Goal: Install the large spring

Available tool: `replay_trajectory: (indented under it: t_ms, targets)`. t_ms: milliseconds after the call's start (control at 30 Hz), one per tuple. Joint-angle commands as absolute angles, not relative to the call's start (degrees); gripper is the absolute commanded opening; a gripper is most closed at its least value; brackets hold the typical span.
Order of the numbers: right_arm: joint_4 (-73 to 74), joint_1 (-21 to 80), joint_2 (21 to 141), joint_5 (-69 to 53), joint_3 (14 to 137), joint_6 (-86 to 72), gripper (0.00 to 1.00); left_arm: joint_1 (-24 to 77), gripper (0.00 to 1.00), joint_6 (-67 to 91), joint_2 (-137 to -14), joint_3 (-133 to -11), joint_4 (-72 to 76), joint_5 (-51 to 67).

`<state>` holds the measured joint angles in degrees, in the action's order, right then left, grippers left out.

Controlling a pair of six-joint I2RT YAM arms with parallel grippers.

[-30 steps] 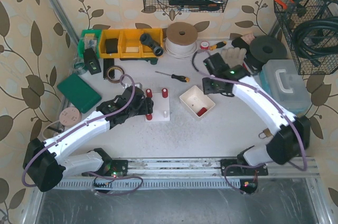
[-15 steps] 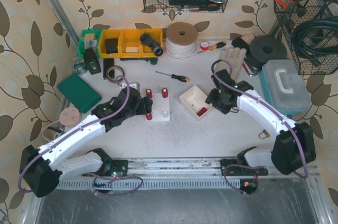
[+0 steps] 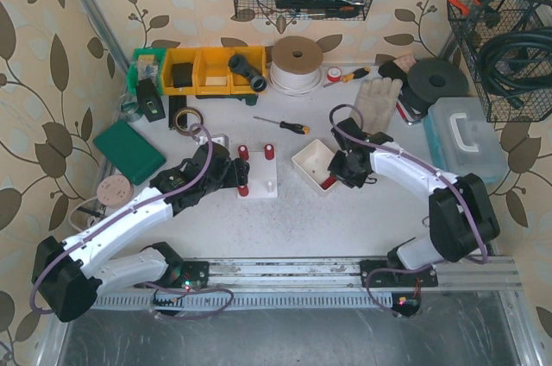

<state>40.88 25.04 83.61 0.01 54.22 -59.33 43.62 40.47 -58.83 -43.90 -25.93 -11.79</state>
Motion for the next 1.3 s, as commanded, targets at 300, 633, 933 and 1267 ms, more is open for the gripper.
replay_trajectory:
  t_ms: [300,633,933,1267]
  targets:
    - [56.15,24.74,95.38,8.4,68.28,-31.79,0.0,43.95,0.81,39.64,-61.42,-45.6,-25.58,-11.95]
    - [58.14,24.54,97.09,11.2,74.51,-21.14,0.43,43.95,0.81,39.47,-63.85,-46.74,-25.71,-11.65]
    - [62.16,30.32,93.86,9.72,81.63,-22.7,0.5,43.95,0.81,39.29,-62.96,-46.37,-25.55,-11.34]
    - [59.16,33.51,101.91,0.09,78.85,-17.93,0.58,43.95,0.81,39.28,-62.91,-46.26,-25.47,-11.25]
